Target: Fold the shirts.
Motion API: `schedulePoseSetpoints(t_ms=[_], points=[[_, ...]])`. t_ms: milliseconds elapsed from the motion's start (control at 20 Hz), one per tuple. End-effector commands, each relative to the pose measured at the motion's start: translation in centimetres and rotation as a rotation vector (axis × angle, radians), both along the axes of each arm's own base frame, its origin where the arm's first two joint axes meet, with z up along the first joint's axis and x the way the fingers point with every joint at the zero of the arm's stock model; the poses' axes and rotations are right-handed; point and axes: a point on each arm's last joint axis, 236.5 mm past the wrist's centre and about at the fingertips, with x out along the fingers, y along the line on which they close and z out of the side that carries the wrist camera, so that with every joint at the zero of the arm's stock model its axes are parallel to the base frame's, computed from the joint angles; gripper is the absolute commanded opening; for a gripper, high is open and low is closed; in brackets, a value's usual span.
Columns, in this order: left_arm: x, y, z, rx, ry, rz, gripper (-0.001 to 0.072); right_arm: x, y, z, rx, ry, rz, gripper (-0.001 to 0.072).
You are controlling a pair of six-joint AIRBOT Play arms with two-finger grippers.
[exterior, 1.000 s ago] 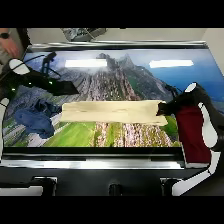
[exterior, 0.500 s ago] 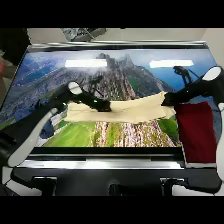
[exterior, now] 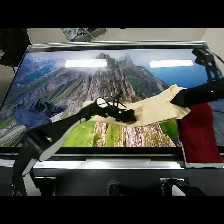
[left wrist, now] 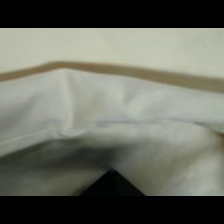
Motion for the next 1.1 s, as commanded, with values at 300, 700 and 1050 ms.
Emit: schedulePoseSetpoints(t_ms=[300,700,1050], points=[[2.8,3.5,4.4,0.050,-0.164,-0.073,0.0023,0.9,3.1,1.0,0.117,-0.036,0.062,0.0039],[11.3,27.3,25.4,0.177,-0.560,0.304,0.0026,8.3,20.9,-6.8,0.382,0.015,0.247,0.0039],[7.0,32.7,33.8,0.198,-0.736,0.354,0.0026,10.2,32.7,-15.0,0.792,0.232,0.165,0.0630]])
